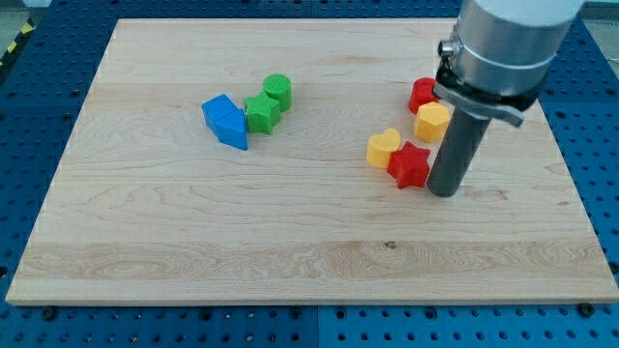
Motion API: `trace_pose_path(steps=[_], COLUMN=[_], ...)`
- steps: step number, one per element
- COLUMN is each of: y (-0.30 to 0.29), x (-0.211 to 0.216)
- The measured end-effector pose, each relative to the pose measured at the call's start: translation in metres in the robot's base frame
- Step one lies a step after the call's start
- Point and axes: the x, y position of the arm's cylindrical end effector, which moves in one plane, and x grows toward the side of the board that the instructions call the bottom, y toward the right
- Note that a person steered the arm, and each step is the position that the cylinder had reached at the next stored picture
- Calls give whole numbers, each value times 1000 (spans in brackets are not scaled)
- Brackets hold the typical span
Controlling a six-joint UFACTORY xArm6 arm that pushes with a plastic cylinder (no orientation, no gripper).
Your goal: Move the red star parallel to the red circle
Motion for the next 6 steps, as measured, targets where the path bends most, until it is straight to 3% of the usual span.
trace_pose_path(steps=[2, 5, 6], y=[-44, -16, 1], x=[-25, -80, -80])
